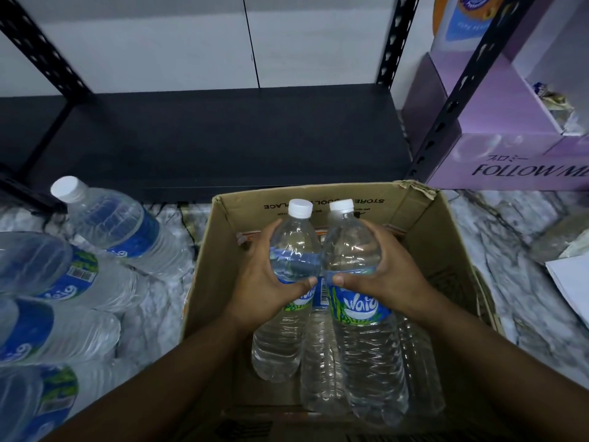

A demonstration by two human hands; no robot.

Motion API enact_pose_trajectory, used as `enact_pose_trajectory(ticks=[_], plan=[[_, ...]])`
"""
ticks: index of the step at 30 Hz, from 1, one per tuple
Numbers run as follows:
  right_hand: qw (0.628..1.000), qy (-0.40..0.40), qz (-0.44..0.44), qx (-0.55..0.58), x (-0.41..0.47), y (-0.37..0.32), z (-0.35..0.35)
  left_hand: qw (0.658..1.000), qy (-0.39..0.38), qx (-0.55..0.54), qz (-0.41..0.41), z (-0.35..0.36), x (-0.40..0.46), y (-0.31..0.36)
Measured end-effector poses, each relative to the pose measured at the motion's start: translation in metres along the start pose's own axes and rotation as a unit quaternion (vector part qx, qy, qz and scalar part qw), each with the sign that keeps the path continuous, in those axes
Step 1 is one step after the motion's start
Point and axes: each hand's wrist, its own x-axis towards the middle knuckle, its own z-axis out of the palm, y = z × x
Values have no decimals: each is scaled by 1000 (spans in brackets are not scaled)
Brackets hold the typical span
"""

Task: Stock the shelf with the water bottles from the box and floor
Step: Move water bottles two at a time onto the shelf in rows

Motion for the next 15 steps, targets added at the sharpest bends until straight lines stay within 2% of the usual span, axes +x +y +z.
enact_pose_trajectory(ticks=[8,15], plan=[[999,13,-9,39,-3,5,8,1000,2,11,11,1,-3,0],[1000,23,-4,18,-2,13,6,999,-5,40,15,0,-3,4]])
